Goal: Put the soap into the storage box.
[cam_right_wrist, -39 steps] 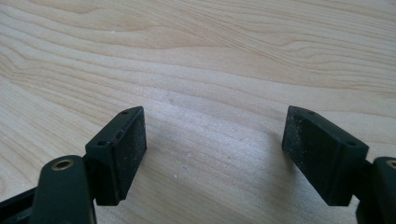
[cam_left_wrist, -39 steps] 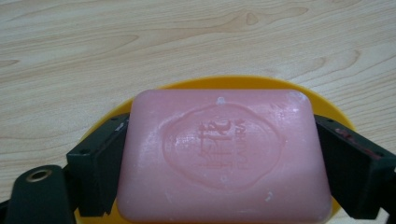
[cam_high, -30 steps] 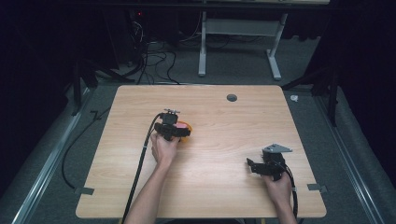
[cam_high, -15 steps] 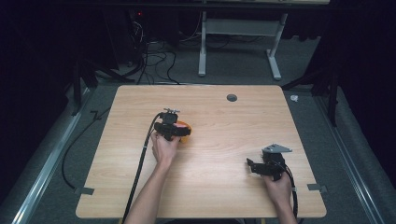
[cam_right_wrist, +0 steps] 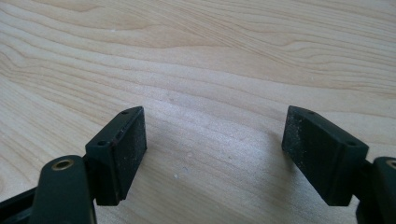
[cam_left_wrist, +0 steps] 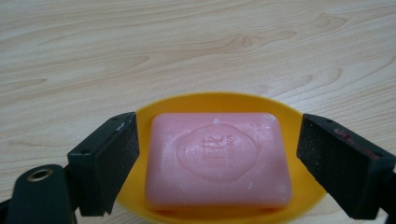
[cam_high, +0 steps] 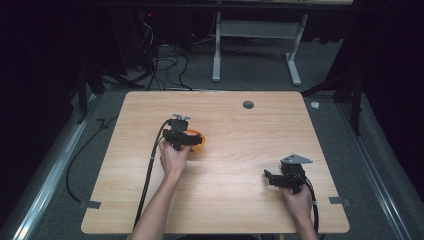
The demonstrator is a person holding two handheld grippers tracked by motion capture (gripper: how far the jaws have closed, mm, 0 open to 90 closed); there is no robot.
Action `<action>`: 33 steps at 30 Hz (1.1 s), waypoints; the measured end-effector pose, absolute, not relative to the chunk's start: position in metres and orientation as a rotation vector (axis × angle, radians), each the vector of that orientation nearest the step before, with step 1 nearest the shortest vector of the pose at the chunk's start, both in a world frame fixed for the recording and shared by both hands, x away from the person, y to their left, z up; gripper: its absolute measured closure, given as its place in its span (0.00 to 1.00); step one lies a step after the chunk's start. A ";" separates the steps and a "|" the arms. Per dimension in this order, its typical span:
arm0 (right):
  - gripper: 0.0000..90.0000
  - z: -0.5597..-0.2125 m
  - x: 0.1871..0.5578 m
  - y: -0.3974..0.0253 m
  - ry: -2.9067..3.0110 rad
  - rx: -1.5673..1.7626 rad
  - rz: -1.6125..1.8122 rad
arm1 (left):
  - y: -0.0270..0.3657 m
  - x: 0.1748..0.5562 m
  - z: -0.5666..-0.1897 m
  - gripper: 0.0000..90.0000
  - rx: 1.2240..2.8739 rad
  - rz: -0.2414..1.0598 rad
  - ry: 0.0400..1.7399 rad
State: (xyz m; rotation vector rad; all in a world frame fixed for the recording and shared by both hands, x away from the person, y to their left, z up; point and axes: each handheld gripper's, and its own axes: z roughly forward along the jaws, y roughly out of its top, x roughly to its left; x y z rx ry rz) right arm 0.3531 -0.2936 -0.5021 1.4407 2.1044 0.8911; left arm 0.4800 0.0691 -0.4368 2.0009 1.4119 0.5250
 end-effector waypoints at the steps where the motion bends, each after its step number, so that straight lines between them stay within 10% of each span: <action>1: 0.25 -0.502 0.353 -0.294 2.104 1.441 0.891 | 0.071 0.479 -0.435 0.16 1.999 0.526 1.407; 33: 0.25 -0.502 0.353 -0.293 2.105 1.438 0.885 | 0.121 0.434 -0.416 0.18 1.971 0.532 1.297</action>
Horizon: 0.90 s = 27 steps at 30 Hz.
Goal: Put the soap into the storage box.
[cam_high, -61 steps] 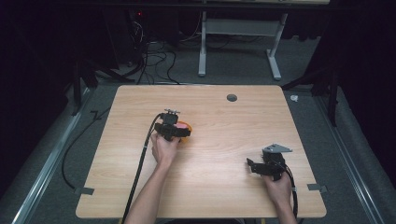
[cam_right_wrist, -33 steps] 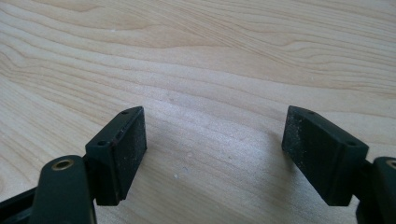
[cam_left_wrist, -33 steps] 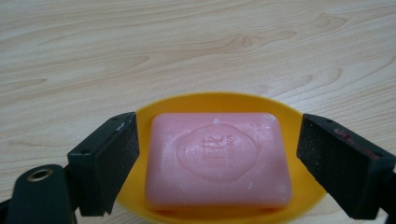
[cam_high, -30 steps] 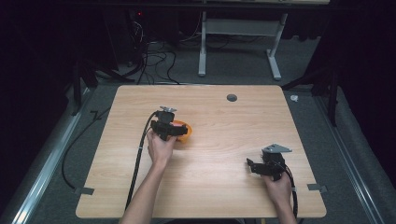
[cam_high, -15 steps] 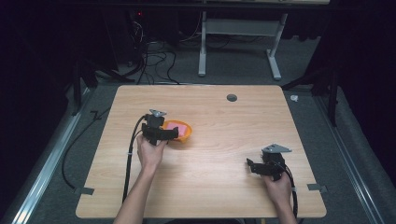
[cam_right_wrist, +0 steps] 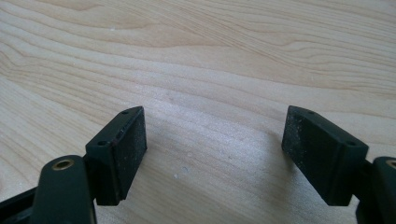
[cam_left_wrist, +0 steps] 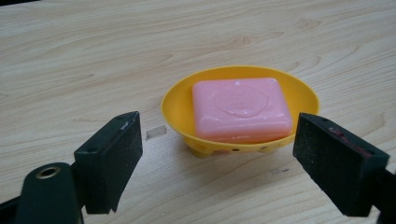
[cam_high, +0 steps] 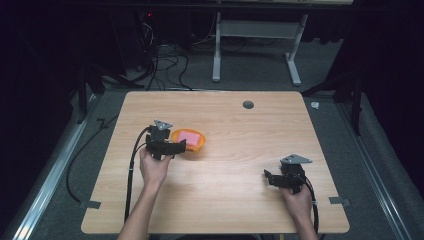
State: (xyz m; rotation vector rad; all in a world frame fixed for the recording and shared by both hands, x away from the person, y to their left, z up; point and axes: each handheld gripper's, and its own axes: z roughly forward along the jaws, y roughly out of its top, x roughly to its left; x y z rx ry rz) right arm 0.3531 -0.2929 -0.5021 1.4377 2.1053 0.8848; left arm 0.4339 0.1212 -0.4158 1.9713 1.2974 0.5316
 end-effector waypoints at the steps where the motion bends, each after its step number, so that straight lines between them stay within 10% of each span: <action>1: 0.25 -0.502 0.353 -0.293 2.105 1.438 0.885 | 0.122 0.432 -0.416 0.18 1.966 0.533 1.296; 27: 0.25 -0.502 0.353 -0.292 2.106 1.435 0.875 | 0.162 0.398 -0.420 0.19 1.893 0.542 1.327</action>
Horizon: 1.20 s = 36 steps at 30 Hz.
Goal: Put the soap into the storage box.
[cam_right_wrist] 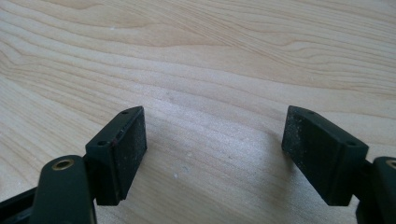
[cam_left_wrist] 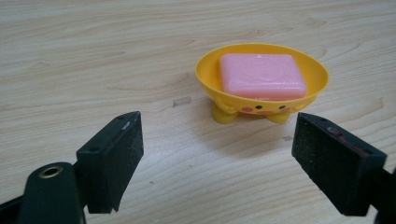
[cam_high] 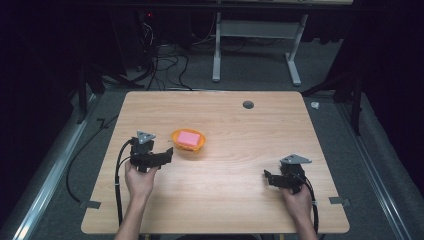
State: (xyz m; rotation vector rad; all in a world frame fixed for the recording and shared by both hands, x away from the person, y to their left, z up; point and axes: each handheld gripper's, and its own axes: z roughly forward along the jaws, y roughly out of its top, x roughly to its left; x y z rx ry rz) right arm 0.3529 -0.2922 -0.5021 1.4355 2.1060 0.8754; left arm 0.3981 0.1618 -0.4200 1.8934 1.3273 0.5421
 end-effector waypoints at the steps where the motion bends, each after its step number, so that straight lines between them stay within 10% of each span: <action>1: 0.25 -0.502 0.353 -0.292 2.106 1.435 0.875 | 0.163 0.397 -0.420 0.19 1.893 0.541 1.327; 36: 0.25 -0.502 0.353 -0.292 2.106 1.434 0.871 | 0.189 0.362 -0.442 0.19 1.900 0.520 1.349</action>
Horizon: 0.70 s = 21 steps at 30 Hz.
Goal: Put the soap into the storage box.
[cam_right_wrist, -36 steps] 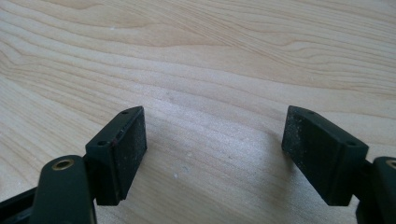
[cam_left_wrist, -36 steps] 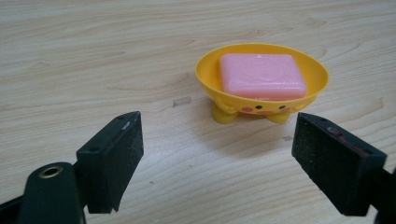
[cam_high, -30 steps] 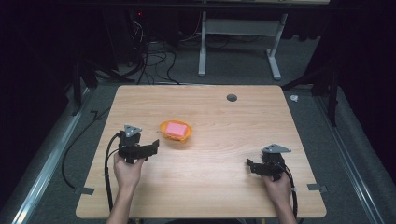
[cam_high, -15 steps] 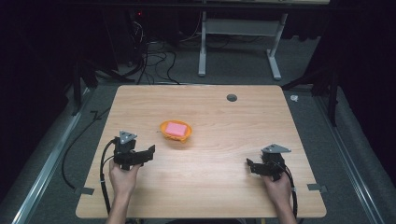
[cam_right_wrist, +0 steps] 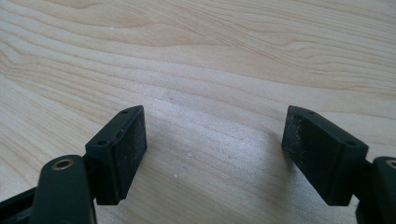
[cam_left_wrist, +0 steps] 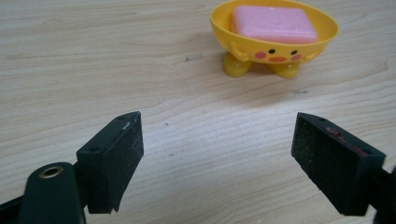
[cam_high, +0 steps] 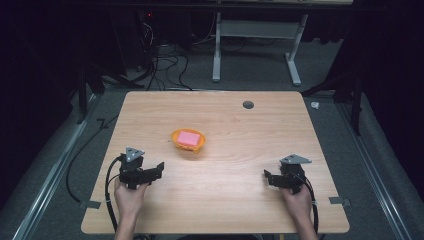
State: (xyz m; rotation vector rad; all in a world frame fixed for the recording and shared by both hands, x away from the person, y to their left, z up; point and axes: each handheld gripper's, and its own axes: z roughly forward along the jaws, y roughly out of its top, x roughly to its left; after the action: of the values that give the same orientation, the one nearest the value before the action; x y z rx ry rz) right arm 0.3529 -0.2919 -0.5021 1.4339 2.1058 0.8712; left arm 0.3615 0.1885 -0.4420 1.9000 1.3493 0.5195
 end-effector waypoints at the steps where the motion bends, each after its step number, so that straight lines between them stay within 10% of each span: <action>1: 0.25 -0.502 0.353 -0.292 2.106 1.434 0.871 | 0.189 0.362 -0.442 0.19 1.900 0.520 1.349; 21: 0.25 -0.502 0.353 -0.292 2.106 1.434 0.871 | 0.202 0.355 -0.469 0.20 1.871 0.483 1.414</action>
State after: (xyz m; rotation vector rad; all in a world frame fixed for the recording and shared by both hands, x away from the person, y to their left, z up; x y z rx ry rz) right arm 0.3528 -0.2919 -0.5021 1.4340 2.1058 0.8710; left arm 0.3547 0.2021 -0.4688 1.8712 1.4140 0.4825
